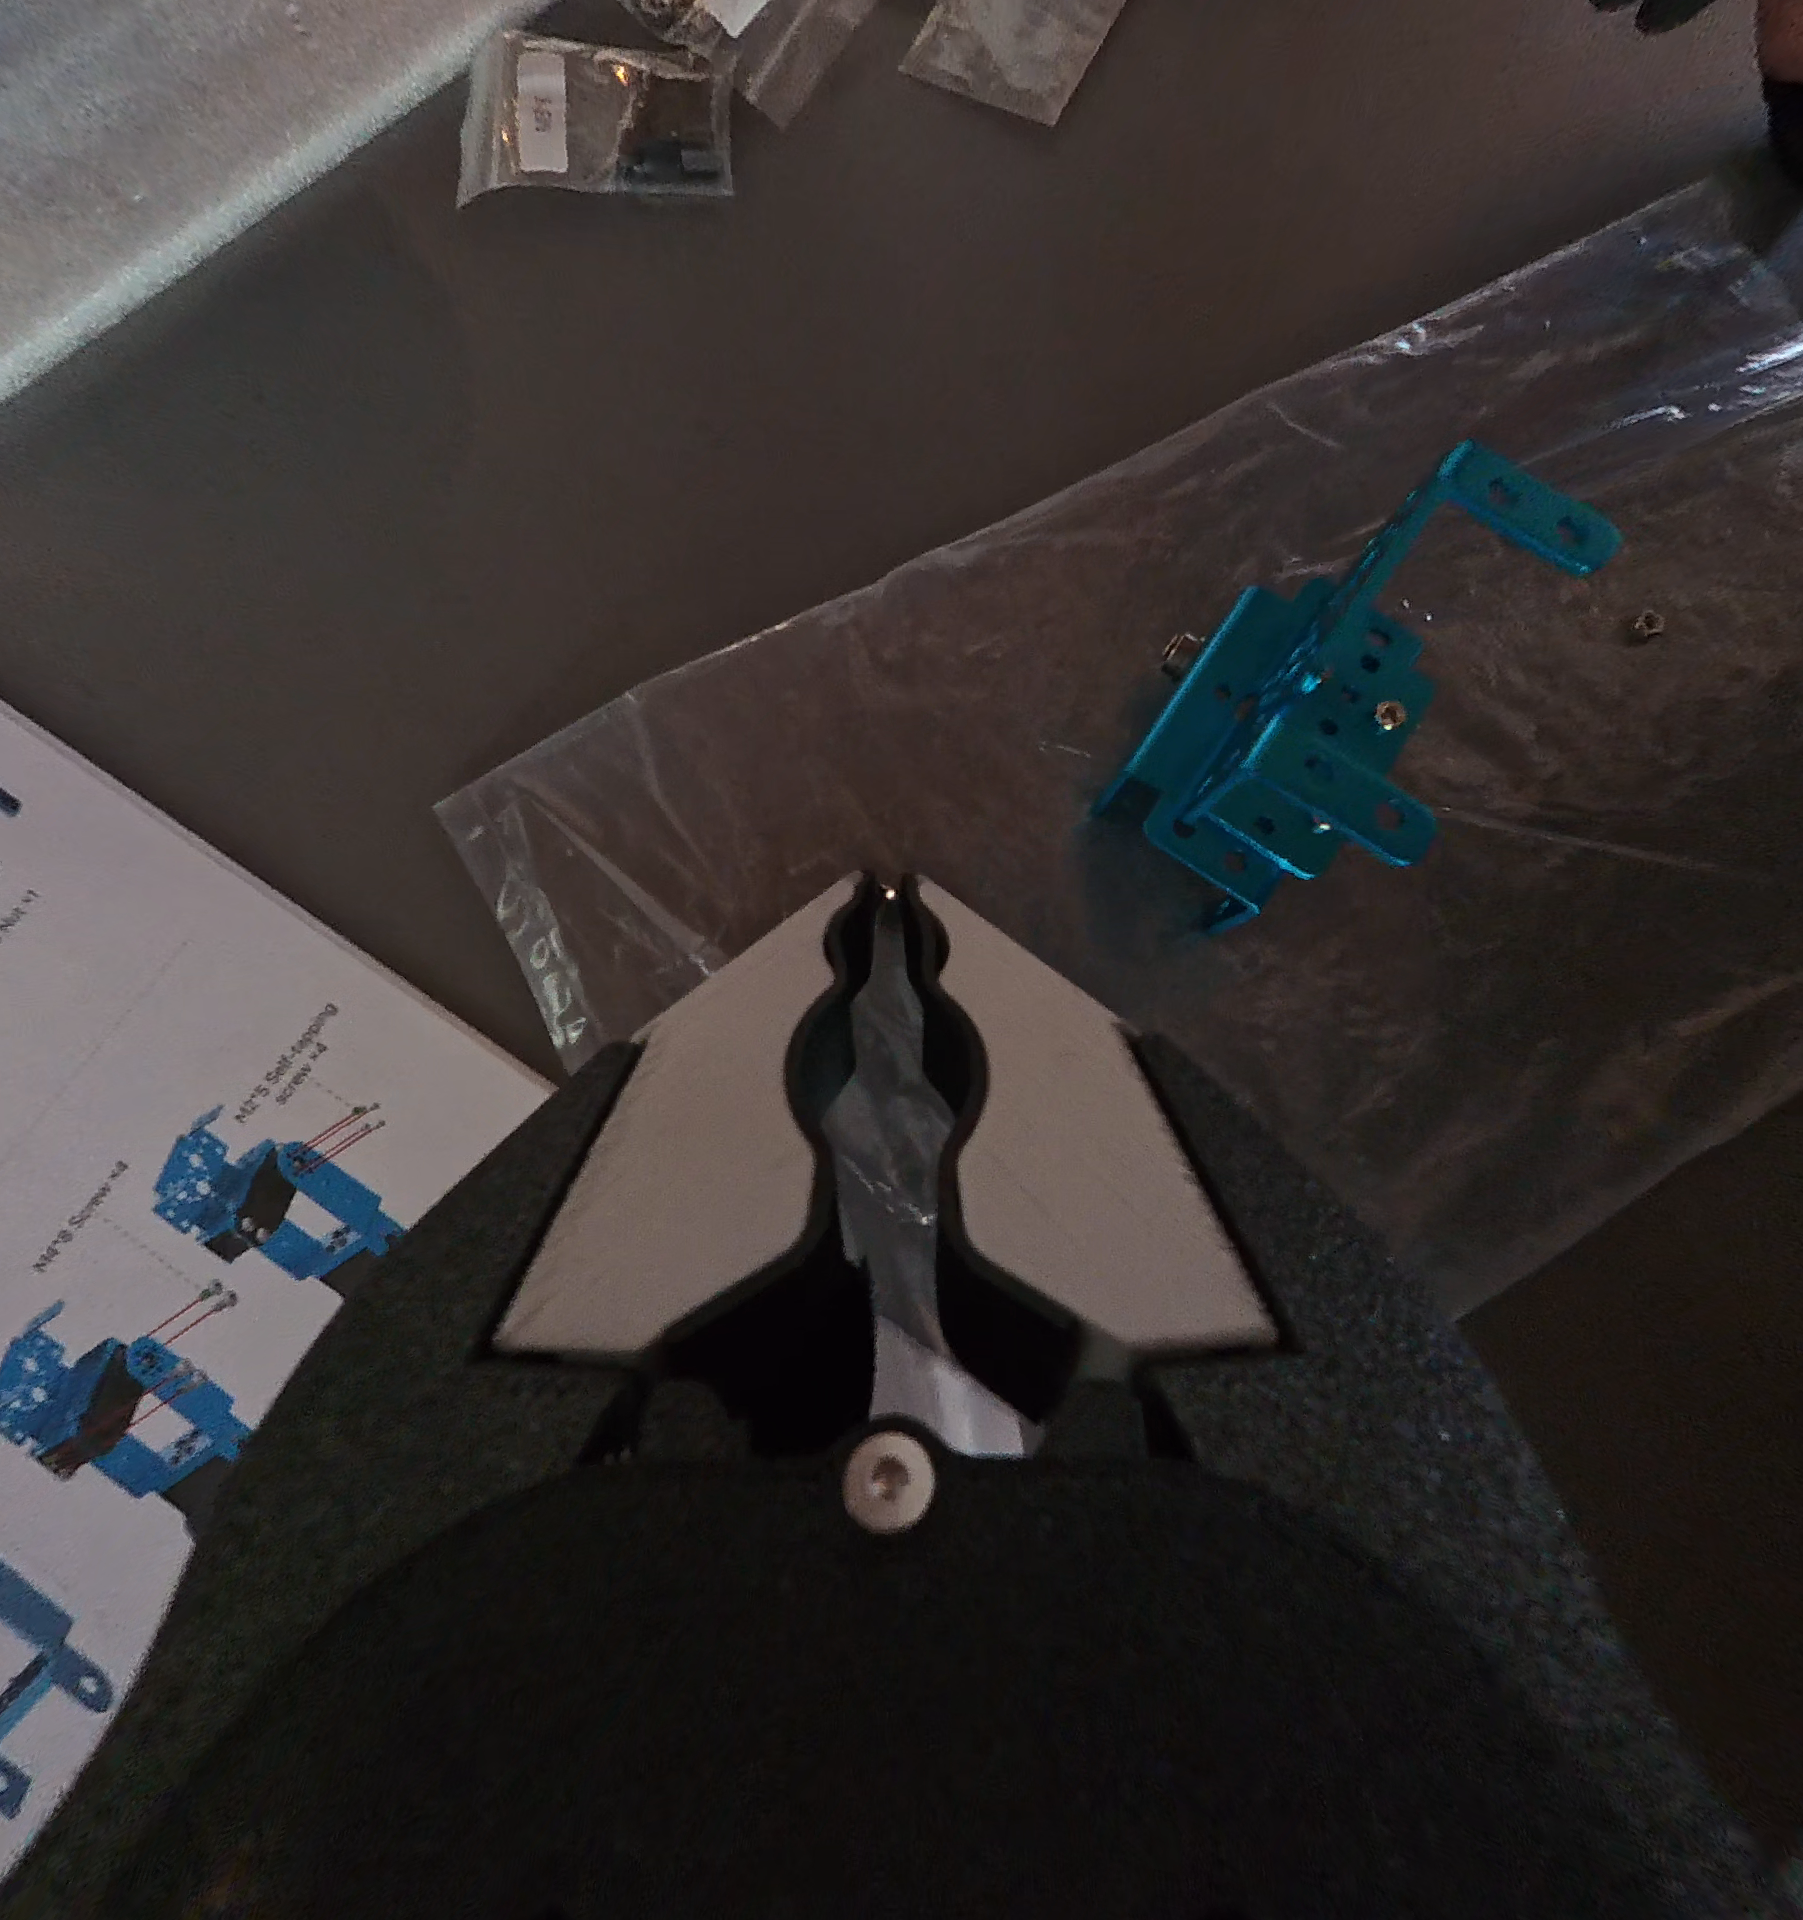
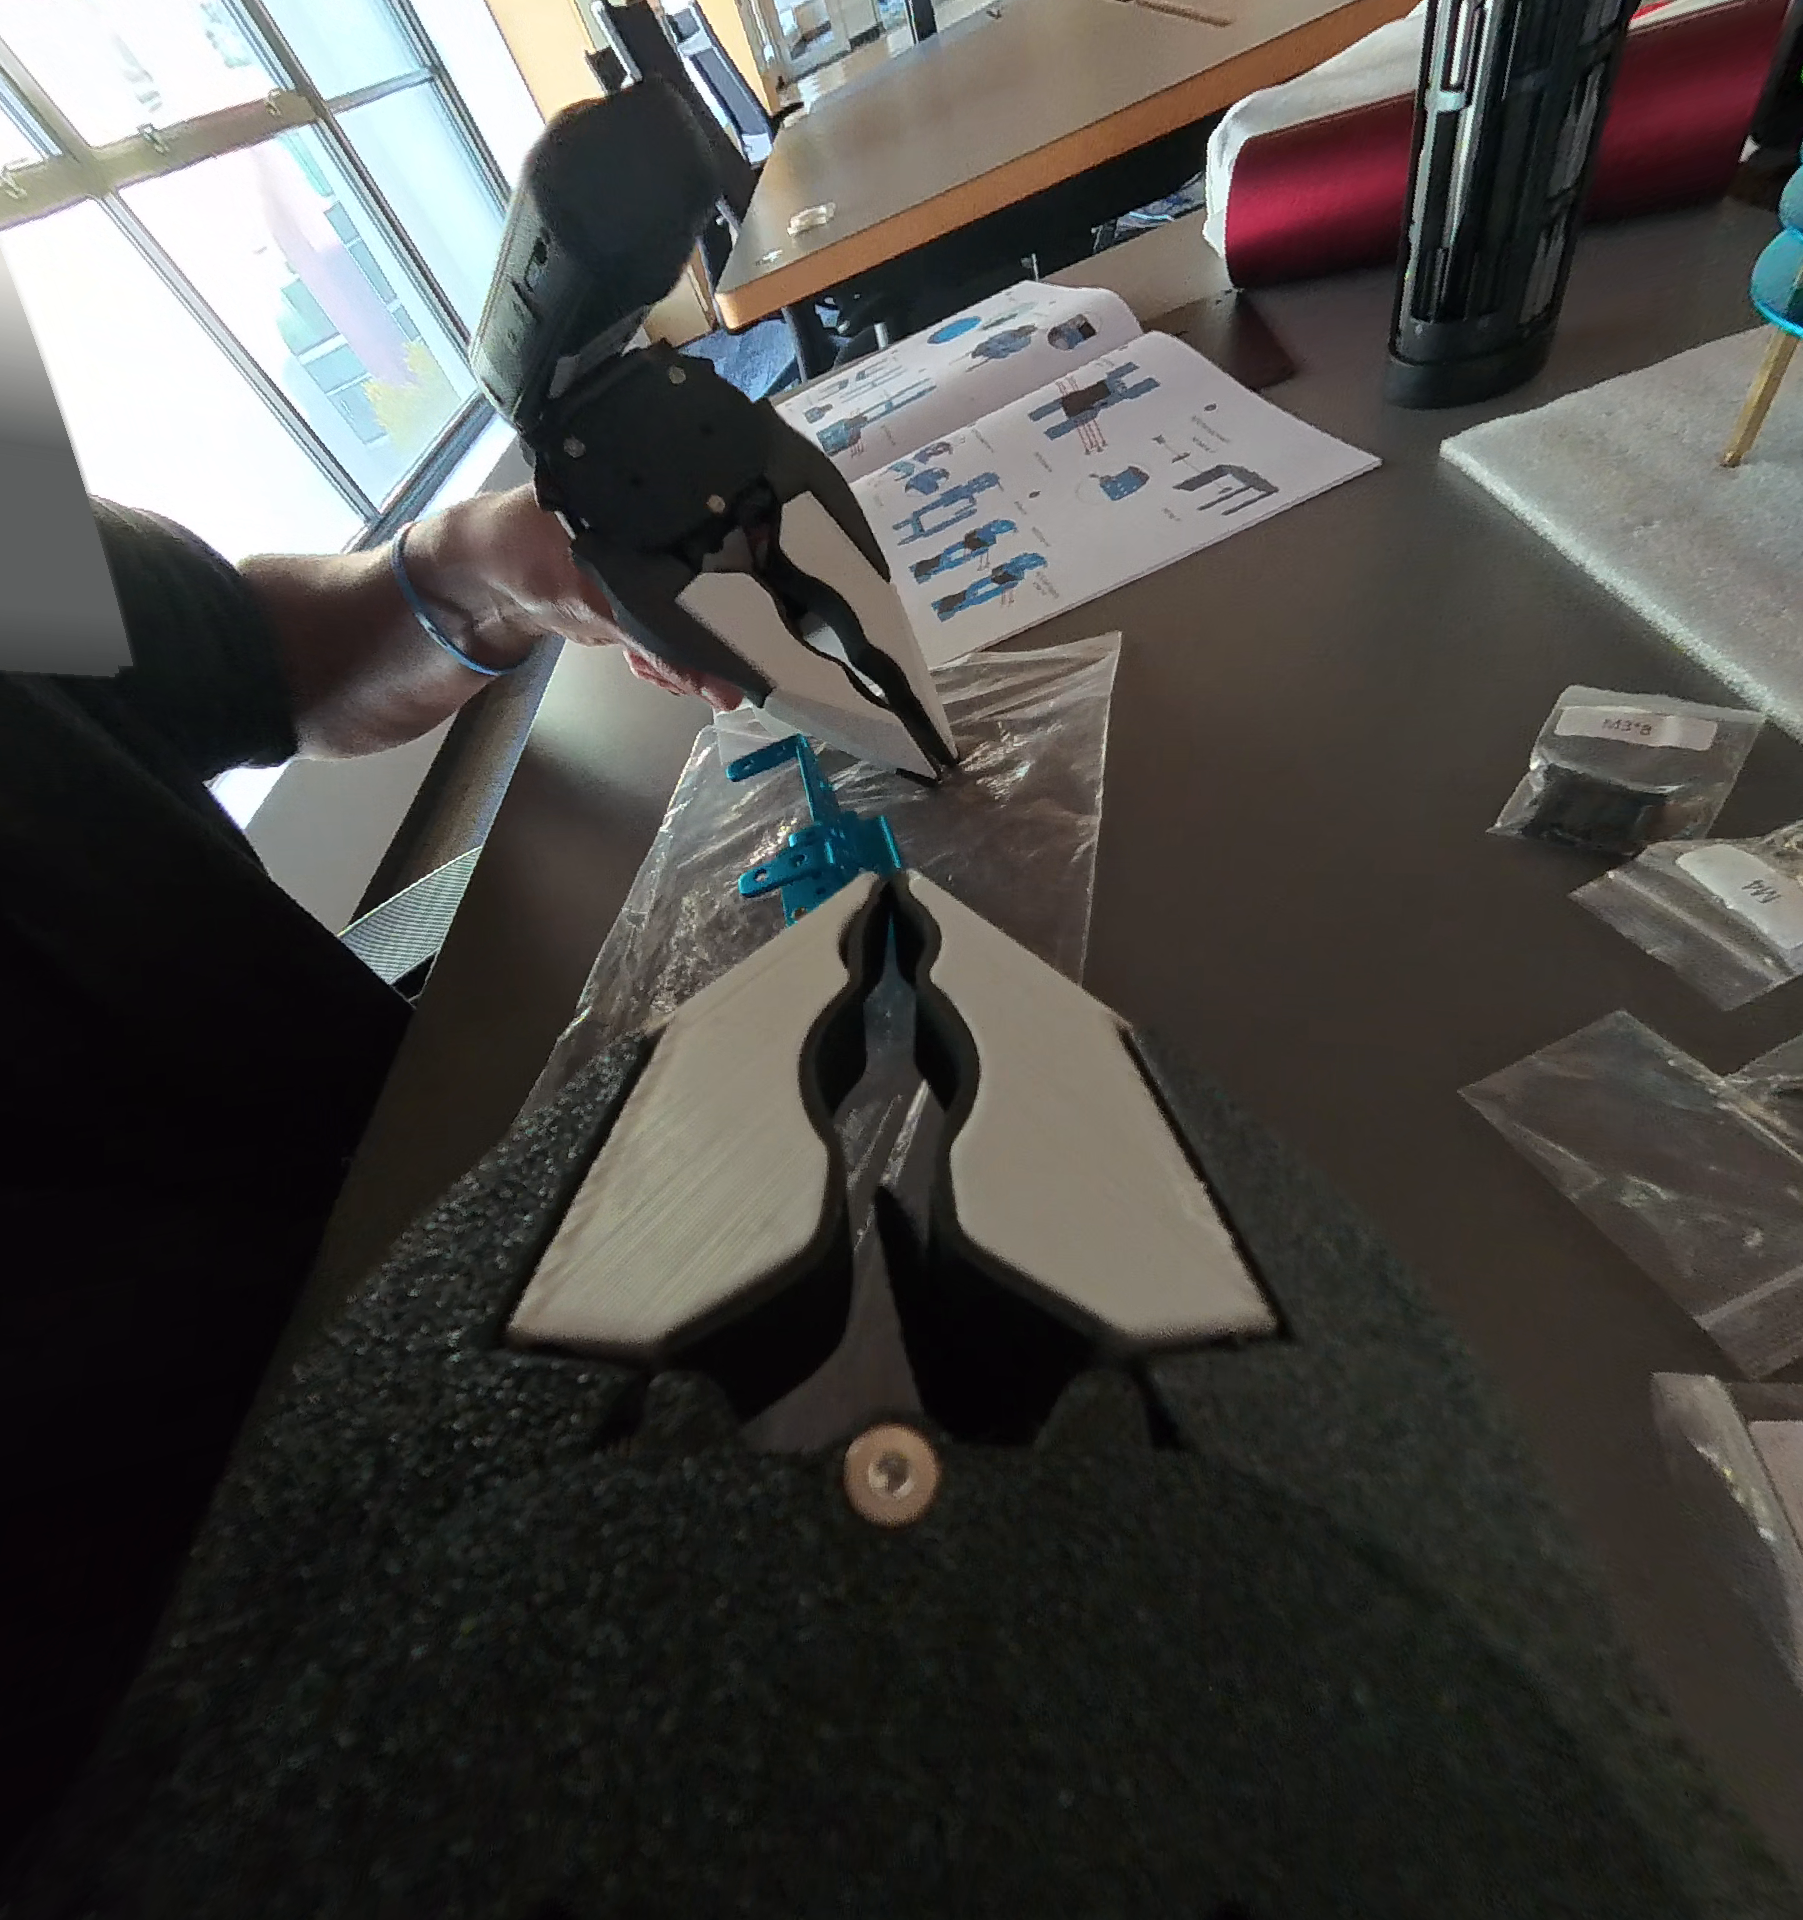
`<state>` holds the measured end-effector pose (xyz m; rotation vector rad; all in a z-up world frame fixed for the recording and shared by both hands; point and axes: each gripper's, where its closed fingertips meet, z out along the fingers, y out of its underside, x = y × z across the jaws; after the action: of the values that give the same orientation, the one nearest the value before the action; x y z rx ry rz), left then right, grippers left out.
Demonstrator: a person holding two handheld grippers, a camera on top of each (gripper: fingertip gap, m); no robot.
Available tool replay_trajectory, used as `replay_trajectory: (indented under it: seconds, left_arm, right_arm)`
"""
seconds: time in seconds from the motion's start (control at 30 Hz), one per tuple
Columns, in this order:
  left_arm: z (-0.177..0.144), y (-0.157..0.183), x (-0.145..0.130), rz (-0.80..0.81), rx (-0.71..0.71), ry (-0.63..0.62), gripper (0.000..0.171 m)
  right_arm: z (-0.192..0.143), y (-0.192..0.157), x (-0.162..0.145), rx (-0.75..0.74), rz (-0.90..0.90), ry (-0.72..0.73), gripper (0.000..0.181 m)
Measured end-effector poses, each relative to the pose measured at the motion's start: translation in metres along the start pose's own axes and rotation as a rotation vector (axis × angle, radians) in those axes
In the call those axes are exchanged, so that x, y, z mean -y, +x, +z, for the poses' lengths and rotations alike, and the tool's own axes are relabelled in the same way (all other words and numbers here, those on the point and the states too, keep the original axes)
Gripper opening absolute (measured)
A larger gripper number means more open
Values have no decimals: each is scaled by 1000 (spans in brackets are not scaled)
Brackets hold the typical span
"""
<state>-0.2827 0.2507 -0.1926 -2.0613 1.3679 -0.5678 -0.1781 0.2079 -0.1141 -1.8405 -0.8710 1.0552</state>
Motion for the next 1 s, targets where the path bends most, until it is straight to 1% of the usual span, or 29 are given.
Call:
replay_trajectory:
  seconds: [0.13,0.23,0.37,0.57,0.63,0.77,0.87,1.0]
  left_arm:
    - [-5,-1,-4,-14,-35,-3,9]
    - [-13,-5,-3,-11,-35,20,14]
    - [-20,-10,-4,14,-28,18,14]
    - [-16,-4,-3,91,-32,-3,13]
    - [-13,-4,-1,141,-28,-18,13]
    - [-7,-2,0,220,-63,-55,13]
    - [-2,-5,-2,253,-87,-102,11]
    - [-2,-4,-4,248,-137,-144,10]
  right_arm:
    - [1,0,-1,-3,-11,-12,0]
    - [1,0,-1,-13,-25,-15,0]
    - [1,0,-2,-17,-32,-22,0]
    - [1,-1,-3,-16,-40,-25,0]
    - [1,-2,-3,-16,-44,-29,0]
    - [2,-3,-5,-17,-54,-37,0]
    - [2,-4,-6,-14,-63,-45,0]
    - [2,-5,-7,-5,-67,-51,0]
